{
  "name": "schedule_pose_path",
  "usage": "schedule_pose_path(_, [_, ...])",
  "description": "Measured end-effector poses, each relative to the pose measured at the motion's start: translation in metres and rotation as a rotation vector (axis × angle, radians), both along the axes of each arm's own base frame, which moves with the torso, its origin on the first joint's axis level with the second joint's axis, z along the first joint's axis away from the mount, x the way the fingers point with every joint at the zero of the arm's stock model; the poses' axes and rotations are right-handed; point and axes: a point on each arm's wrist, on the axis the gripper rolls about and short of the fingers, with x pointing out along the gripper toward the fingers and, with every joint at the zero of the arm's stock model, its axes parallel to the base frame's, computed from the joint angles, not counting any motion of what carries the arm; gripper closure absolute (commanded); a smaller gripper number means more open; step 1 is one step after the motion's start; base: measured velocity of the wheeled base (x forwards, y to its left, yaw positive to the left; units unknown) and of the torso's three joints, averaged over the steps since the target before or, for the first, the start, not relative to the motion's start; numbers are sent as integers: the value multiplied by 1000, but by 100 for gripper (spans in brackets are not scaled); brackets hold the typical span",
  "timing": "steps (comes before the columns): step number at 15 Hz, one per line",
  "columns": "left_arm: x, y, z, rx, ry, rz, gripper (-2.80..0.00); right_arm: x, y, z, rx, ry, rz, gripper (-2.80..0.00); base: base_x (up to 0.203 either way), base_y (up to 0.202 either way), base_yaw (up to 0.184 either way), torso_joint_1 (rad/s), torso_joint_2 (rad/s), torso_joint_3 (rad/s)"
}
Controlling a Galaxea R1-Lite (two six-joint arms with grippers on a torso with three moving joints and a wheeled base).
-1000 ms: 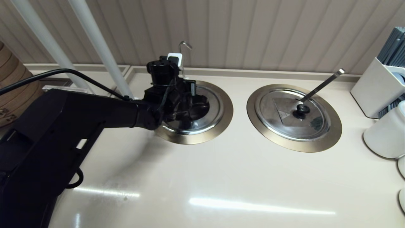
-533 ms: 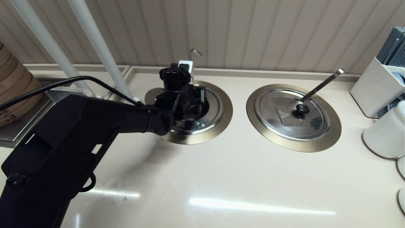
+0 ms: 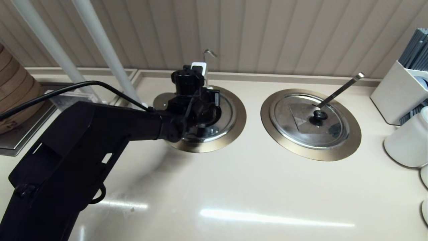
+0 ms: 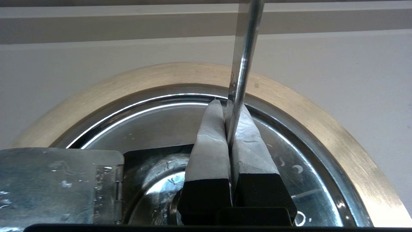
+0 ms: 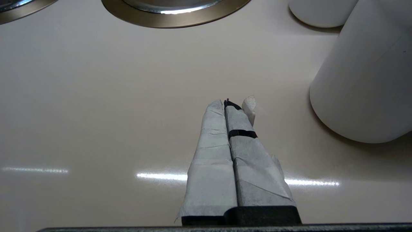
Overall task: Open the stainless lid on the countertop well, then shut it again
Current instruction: Stir with a spoon
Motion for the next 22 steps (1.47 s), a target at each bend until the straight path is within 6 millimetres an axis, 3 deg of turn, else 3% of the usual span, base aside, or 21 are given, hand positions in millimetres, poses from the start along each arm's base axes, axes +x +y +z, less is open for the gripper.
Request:
schedule_pose_path(9, [5,-9,-4,8,-16,-11,0,0,0,0,0,0,0,0,0,0,0,0,0,0])
schedule_pose_path(10, [5,-10,-6,30,-24,-10,-280,0,0,0,0,0,0,0,0,0,0,0,0,0])
schedule_pose_path(22, [8,-11,-5,-42,-19,-5,-280,0,0,0,0,0,0,0,0,0,0,0,0,0])
